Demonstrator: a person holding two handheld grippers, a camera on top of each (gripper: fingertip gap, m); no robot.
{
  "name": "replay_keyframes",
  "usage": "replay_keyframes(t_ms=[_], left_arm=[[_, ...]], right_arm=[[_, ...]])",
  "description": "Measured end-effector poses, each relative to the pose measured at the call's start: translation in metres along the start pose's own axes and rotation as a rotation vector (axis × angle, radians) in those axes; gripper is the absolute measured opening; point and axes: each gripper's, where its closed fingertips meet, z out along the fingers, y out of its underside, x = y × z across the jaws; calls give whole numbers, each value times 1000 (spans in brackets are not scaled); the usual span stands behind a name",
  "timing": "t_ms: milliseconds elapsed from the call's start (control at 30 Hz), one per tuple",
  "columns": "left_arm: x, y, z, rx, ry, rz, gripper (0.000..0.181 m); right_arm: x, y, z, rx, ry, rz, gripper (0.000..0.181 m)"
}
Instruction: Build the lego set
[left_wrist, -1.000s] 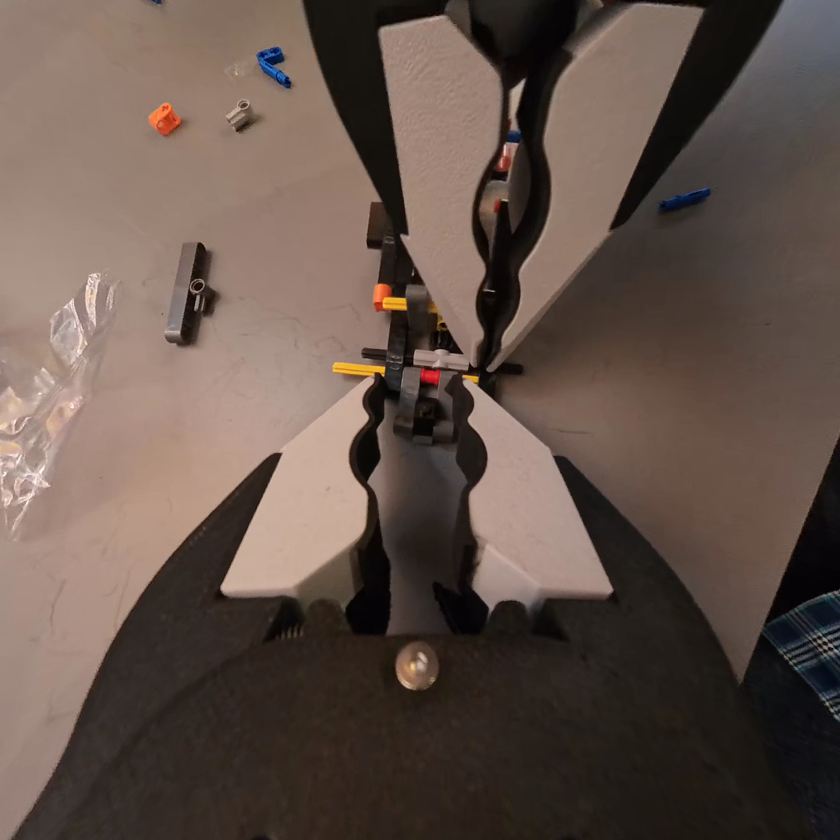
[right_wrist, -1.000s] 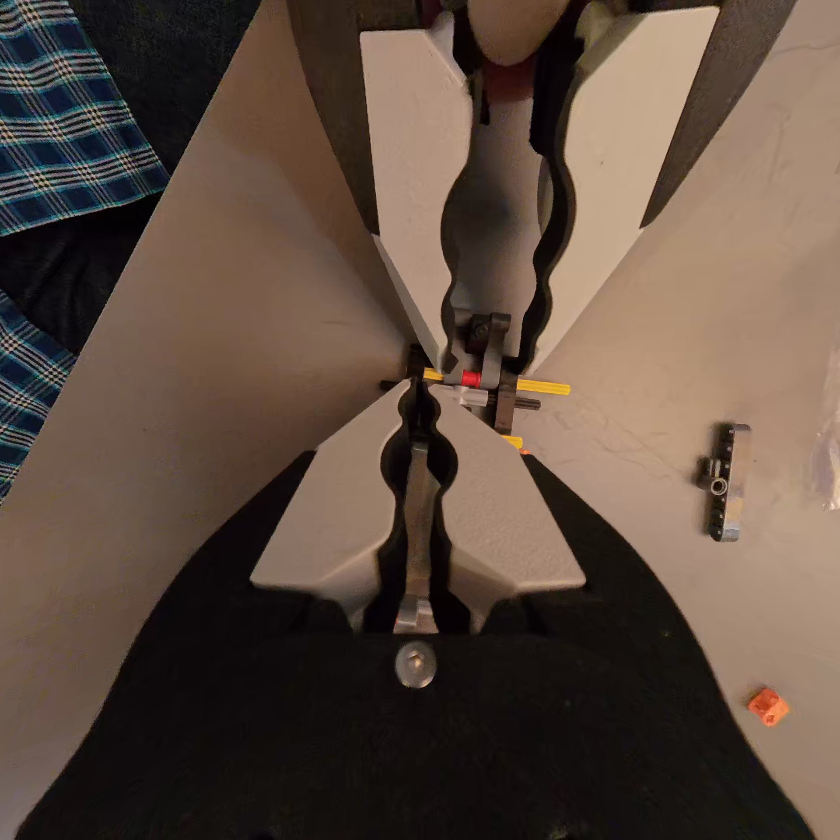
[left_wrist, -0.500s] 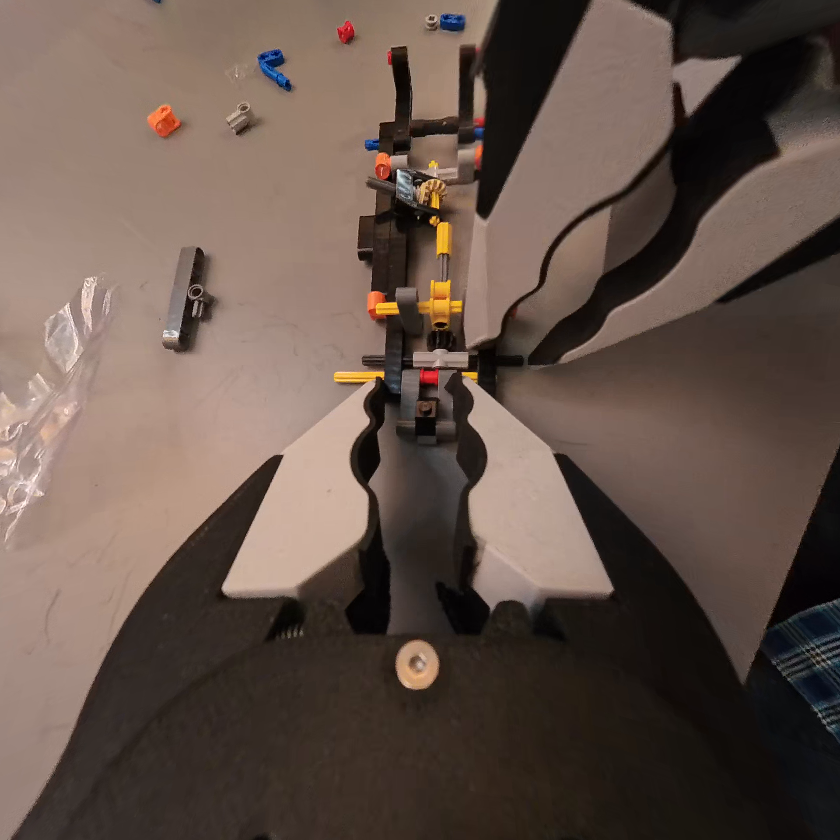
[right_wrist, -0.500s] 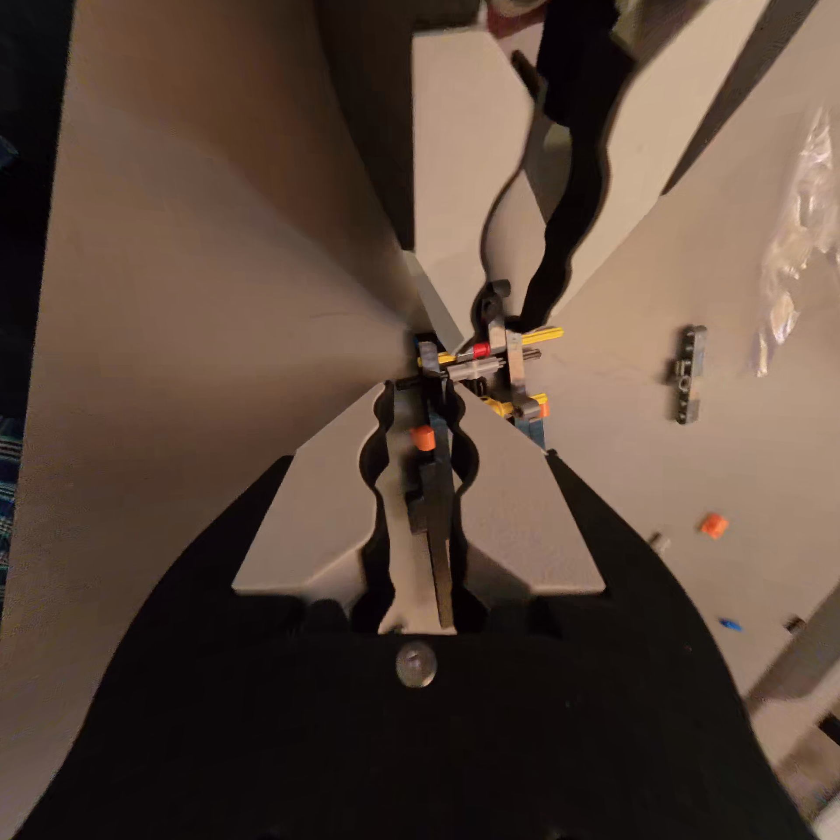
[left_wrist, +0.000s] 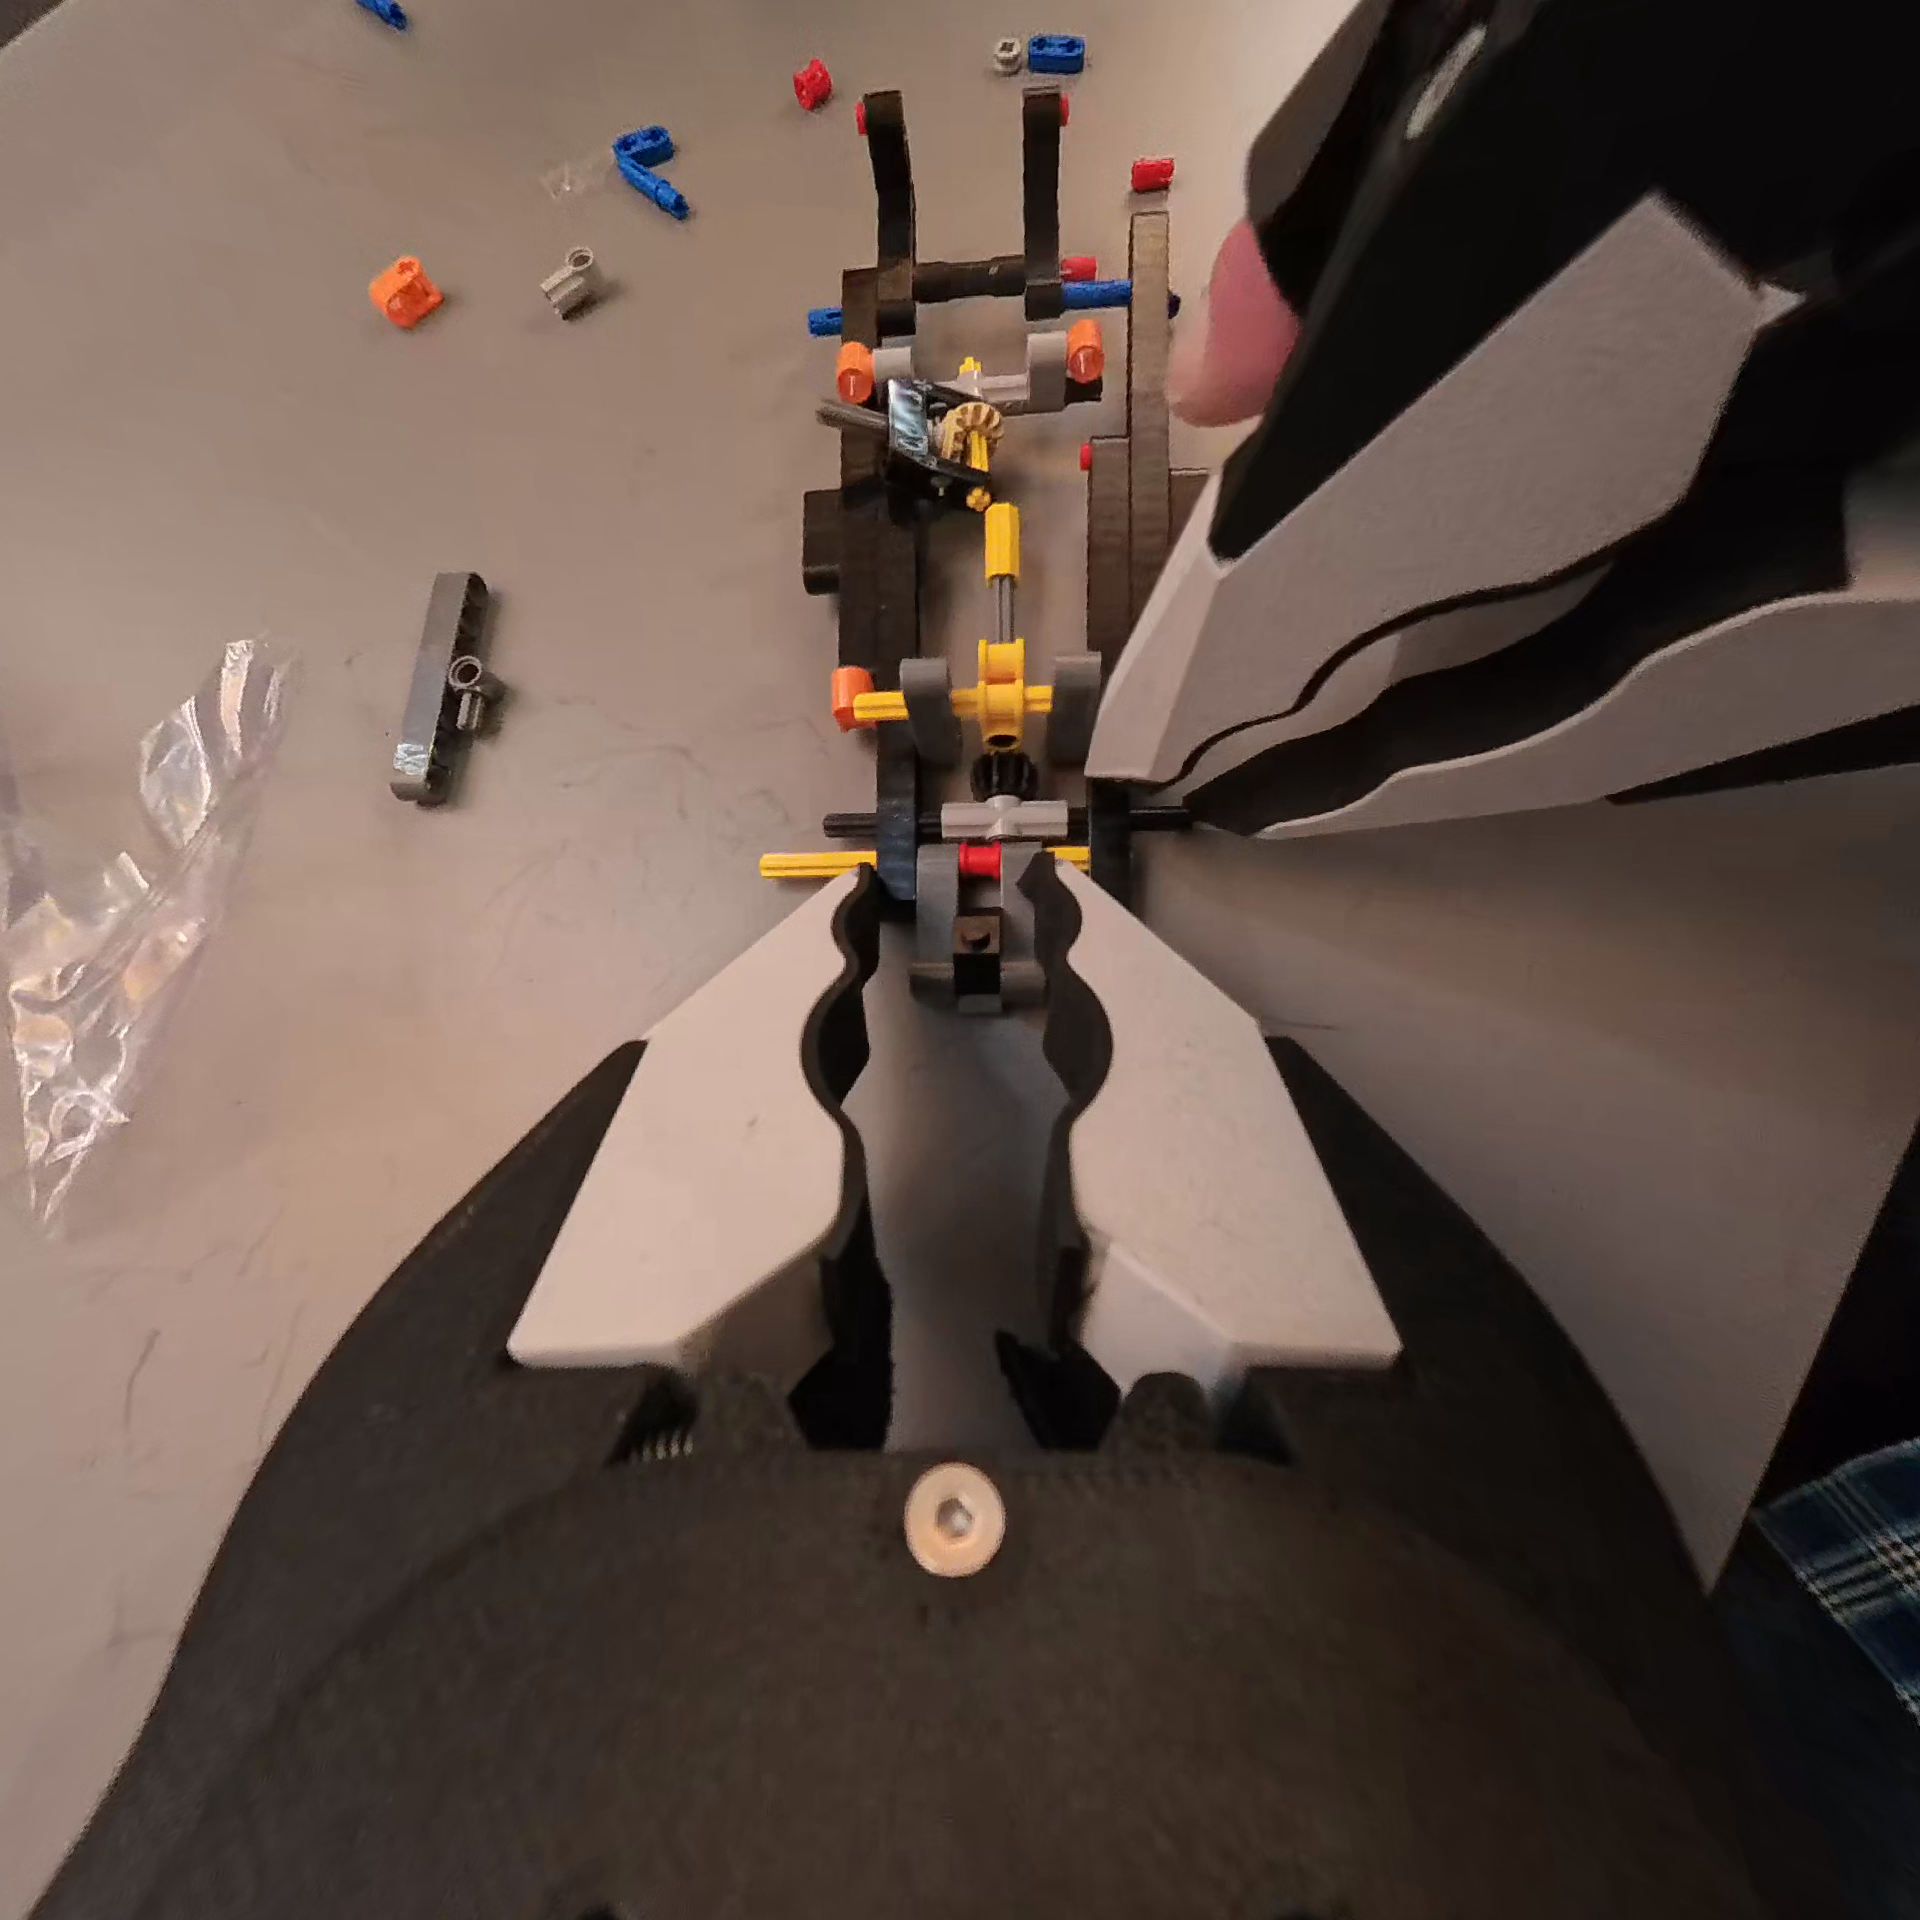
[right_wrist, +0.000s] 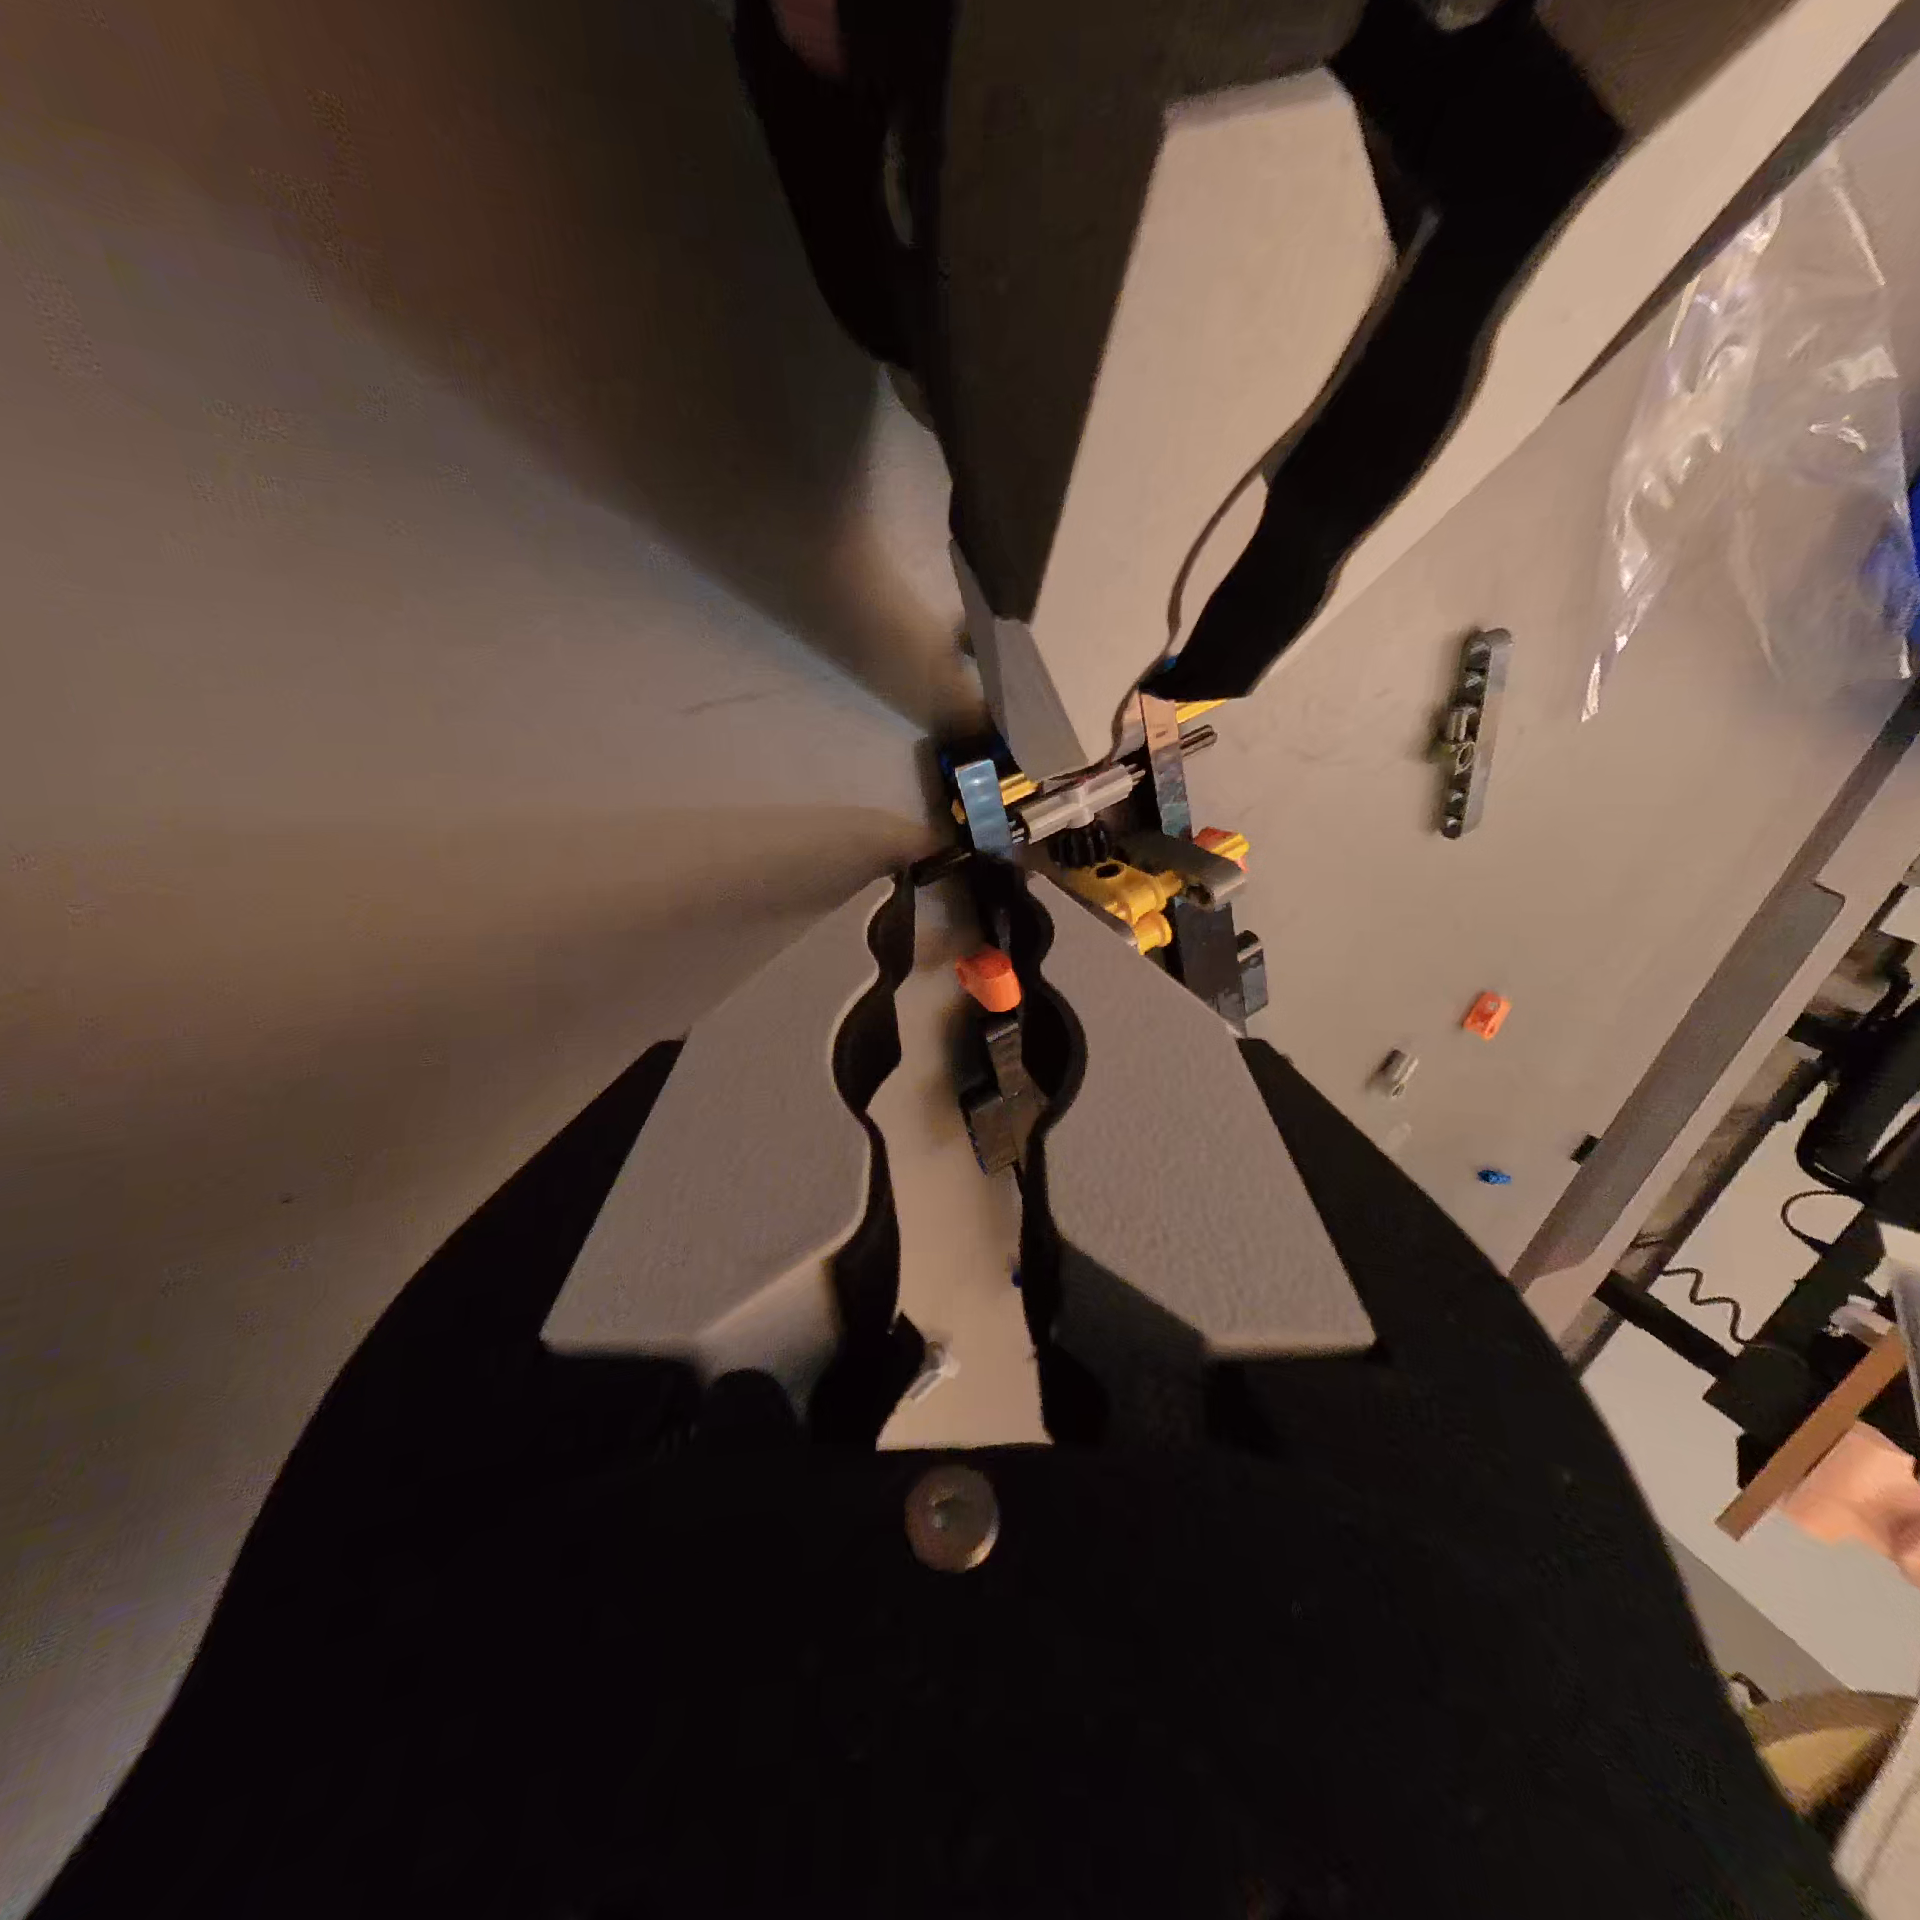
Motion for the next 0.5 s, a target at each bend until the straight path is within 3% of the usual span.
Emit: replay_keyframes(t_ms=[367,500], left_arm=[[0,-1,1,1,13,-3,28],[1,-2,2,1,18,3,28]], right_arm=[[1,-2,0,41,-38,-9,18],[5,-3,0,57,-59,1,27]])
